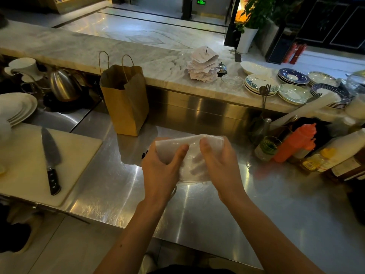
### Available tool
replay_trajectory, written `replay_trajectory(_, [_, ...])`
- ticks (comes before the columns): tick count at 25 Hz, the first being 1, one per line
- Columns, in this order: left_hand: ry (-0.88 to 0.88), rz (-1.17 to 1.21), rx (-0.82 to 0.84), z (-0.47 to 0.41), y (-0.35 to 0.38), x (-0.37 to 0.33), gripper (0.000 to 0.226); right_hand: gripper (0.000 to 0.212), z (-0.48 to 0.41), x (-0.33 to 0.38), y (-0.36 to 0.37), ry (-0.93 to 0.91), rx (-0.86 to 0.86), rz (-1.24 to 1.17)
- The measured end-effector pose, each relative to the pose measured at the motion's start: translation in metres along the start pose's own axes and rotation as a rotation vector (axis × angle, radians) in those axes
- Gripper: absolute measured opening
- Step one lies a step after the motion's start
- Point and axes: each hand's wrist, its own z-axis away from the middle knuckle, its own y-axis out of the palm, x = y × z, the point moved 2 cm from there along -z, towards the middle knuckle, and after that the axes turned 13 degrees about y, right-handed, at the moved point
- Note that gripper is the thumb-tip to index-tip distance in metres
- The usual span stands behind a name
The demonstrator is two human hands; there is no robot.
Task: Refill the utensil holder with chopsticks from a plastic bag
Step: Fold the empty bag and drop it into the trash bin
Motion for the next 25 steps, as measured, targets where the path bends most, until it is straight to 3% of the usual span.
replay_trajectory(4, [0.011, 0.042, -0.031, -0.001, 0.005, 0.001, 0.057, 0.022, 0.001, 0.002, 0.003, -0.168, -0.061, -0.013])
replay_trajectory(9, [0.011, 0.125, -0.064, -0.005, 0.01, 0.005, 0.039, 0.023, -0.004, 0.001, 0.007, -0.254, -0.111, -0.011])
replay_trajectory(12, [0.022, 0.131, -0.09, -0.007, 0.01, 0.004, 0.015, 0.018, -0.006, 0.0, 0.012, -0.321, -0.157, 0.001])
replay_trajectory(18, [0.09, 0.065, -0.078, -0.019, 0.01, 0.01, 0.013, 0.004, -0.016, 0.003, 0.025, -0.471, -0.188, 0.068])
replay_trajectory(25, [0.121, 0.021, -0.067, -0.034, -0.001, 0.009, 0.009, 0.007, -0.035, 0.006, 0.037, -0.455, -0.095, 0.077])
